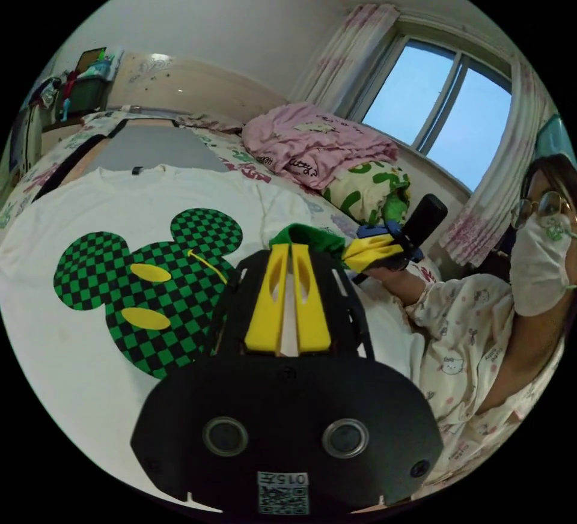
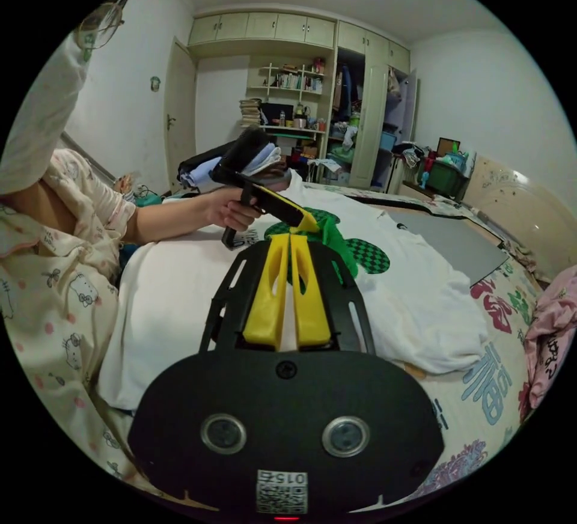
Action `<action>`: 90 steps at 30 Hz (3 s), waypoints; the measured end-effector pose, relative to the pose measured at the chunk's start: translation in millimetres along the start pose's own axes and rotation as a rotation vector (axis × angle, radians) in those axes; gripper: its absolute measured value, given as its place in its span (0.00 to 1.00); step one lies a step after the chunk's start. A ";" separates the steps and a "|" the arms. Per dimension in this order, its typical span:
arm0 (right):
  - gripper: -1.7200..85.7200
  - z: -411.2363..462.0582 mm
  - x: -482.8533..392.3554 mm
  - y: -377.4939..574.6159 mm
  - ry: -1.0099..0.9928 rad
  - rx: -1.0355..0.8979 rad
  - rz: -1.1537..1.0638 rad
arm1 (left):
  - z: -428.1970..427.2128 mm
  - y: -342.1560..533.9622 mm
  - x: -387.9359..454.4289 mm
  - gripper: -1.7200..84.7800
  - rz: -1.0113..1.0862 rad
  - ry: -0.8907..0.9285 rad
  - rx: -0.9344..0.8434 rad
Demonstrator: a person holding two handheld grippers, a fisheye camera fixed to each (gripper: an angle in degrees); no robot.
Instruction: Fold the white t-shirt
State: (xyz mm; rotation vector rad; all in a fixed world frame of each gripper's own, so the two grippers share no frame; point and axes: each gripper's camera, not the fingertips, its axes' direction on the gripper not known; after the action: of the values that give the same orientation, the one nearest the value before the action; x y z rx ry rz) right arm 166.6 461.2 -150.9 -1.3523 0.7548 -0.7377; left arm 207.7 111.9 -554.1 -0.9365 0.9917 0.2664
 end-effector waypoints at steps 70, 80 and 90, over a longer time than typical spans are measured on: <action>0.09 427.5 184.9 -0.9 -0.266 -0.491 -0.432 | -177.9 100.3 -117.7 0.08 -0.250 -0.437 -0.353; 0.01 402.3 198.9 56.4 -0.326 -0.518 -0.428 | -156.1 136.4 -111.9 0.05 -0.173 -0.488 -0.401; 0.07 356.1 176.6 36.8 -0.231 -0.446 -0.482 | -205.1 160.9 -73.9 0.11 -0.124 -0.694 -0.195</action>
State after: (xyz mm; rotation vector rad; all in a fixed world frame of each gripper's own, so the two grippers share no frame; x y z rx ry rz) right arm 561.0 519.5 -172.0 -2.0283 0.4188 -0.7933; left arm -49.2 64.3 -626.1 -0.9773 0.2715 0.5454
